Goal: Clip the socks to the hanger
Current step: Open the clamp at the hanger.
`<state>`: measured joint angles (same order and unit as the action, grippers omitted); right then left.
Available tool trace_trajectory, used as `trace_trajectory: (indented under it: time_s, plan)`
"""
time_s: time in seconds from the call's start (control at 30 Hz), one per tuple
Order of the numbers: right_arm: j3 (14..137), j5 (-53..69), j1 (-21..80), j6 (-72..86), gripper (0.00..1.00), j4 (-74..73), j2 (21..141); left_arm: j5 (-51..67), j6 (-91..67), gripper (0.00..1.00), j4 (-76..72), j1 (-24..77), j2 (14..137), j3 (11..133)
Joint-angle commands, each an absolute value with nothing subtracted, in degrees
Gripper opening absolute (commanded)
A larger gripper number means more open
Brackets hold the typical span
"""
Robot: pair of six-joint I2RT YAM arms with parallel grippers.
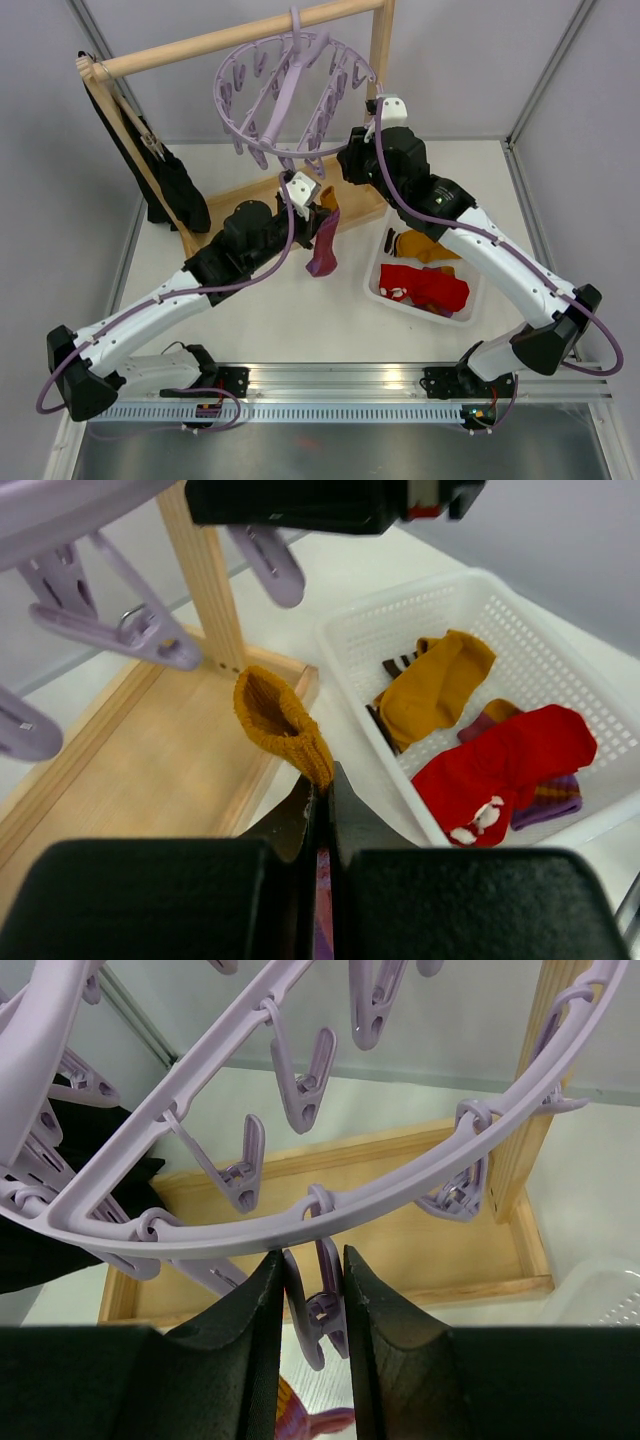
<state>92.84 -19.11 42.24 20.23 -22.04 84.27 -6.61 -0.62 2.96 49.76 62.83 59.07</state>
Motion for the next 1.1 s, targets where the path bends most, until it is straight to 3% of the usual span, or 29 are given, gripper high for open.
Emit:
trace_trajectory:
  time_s: [0.0,0.3,1.07]
  plan:
    - [94.92,-25.75,41.31,22.67,0.0,-23.82,85.52,-3.43,-1.58,0.02,-5.61,50.01,64.42,58.71]
    - [97.2,-25.93,41.31,23.82,0.0,-24.96,87.01,-3.07,-0.53,0.02,-7.56,50.54,70.31,61.43]
    - [99.14,-28.39,41.4,23.55,0.0,-27.07,88.86,-9.4,-0.26,0.02,-14.06,50.8,70.84,60.64]
